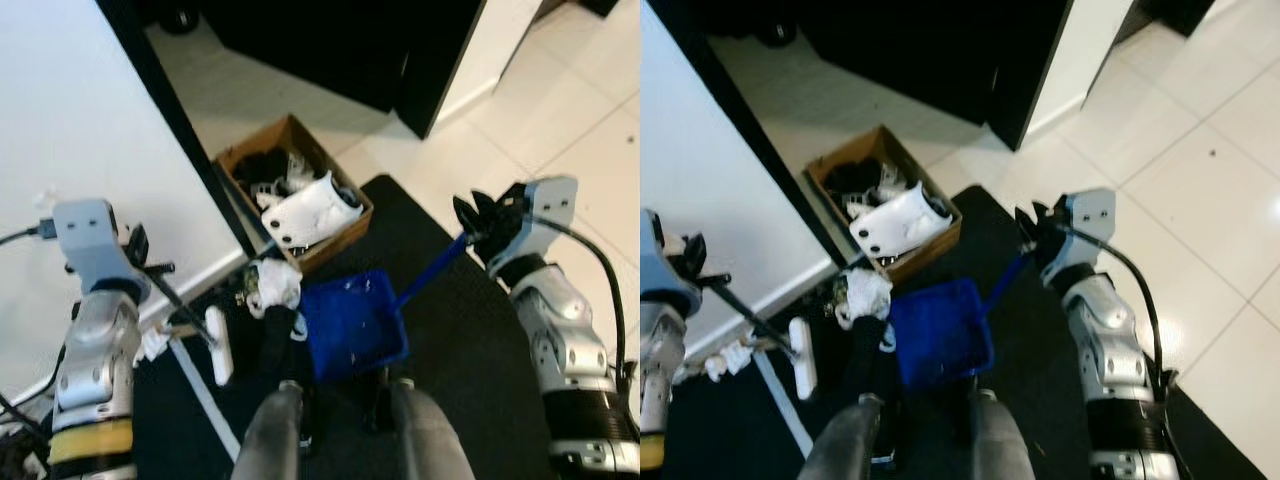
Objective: Sweep floor
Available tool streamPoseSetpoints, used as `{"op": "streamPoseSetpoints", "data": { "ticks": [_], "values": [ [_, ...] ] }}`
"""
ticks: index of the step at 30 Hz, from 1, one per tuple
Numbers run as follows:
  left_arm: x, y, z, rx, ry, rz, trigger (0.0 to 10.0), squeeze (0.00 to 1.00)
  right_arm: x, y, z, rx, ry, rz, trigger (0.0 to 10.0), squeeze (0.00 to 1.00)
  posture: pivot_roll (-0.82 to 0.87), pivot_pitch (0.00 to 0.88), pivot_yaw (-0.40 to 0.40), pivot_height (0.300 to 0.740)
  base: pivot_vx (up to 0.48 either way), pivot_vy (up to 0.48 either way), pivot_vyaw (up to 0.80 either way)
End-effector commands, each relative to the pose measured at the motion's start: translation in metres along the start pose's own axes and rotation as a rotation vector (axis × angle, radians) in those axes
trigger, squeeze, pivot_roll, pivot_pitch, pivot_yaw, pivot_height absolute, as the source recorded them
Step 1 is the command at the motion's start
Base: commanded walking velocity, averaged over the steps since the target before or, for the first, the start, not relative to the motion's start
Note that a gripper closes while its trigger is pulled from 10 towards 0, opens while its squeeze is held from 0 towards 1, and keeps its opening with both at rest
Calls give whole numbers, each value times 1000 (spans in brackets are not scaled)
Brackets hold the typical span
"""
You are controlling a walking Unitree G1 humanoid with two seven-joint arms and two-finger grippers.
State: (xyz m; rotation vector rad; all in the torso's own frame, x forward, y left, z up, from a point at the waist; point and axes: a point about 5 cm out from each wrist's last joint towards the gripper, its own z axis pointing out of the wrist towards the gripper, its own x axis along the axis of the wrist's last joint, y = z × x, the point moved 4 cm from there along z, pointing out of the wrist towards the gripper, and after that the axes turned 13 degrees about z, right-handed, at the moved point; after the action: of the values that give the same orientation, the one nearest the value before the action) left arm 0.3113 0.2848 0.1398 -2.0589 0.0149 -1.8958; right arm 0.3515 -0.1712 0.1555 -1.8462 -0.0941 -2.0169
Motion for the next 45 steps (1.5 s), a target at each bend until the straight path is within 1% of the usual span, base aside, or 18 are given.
{"op": "streamPoseSetpoints", "data": {
  "ticks": [1, 12, 16, 18, 20, 24, 28, 32, 36, 37, 39, 42, 45],
  "values": [
    [-1, 1, -2, 2, 1, 15, 10000, 0, 0, 2, -2, -6, 4, 11, 10000, 0, -7, 221, 39, 740, 0, 0, 0],
    [-3, 2, -2, -6, -8, 17, 10000, 0, 0, 2, 0, -7, 5, 1, 10000, 0, -6, 227, 40, 740, 0, 0, 0],
    [-6, 3, -2, -8, -15, 19, 10000, 0, -4, 1, 4, -5, -2, -1, 10000, 0, 0, 235, 45, 740, 0, 0, 0],
    [-8, 6, -3, -20, -21, 26, 10000, 0, -9, 0, 10, 2, -16, -19, 10000, 0, 9, 229, 49, 740, 0, 0, 0],
    [-8, 6, -3, -22, -22, 28, 10000, 0, -9, 0, 11, 2, -17, -22, 10000, 0, 10, 228, 49, 740, 0, 0, 0],
    [-9, 2, -1, -16, -25, 36, 10000, 0, -10, 7, 17, -26, -26, -42, 10000, 0, 16, 232, 52, 740, 0, 0, 0],
    [-13, 1, -2, -15, -36, 47, 10000, 0, -14, 13, 18, -39, -53, -47, 10000, 0, 19, 242, 56, 740, 0, 0, 0],
    [-17, 2, -5, -21, -50, 55, 10000, 0, -13, 17, 18, -47, -63, -67, 10000, 0, 19, 252, 58, 740, 0, 0, 0],
    [-25, 4, -8, -35, -72, 62, 10000, 0, -4, 26, 16, -63, -44, -91, 10000, 0, -2, 268, 64, 740, 0, 0, 0],
    [-25, 4, -8, -35, -72, 62, 10000, 0, -4, 26, 16, -63, -44, -91, 10000, 0, -2, 268, 64, 740, 0, 0, 0],
    [-29, 6, -8, -47, -84, 66, 10000, 0, -5, 32, 12, -76, -48, -96, 10000, 0, -7, 276, 69, 740, 0, 0, 0],
    [-30, 7, -8, -53, -87, 68, 10000, 0, -7, 34, 10, -81, -56, -105, 10000, 0, -9, 281, 71, 740, 0, 0, 0],
    [-31, 8, -8, -60, -90, 73, 10000, 0, -10, 31, 9, -75, -59, -106, 10000, 0, -9, 292, 72, 740, 0, 0, 0]
  ]
}}
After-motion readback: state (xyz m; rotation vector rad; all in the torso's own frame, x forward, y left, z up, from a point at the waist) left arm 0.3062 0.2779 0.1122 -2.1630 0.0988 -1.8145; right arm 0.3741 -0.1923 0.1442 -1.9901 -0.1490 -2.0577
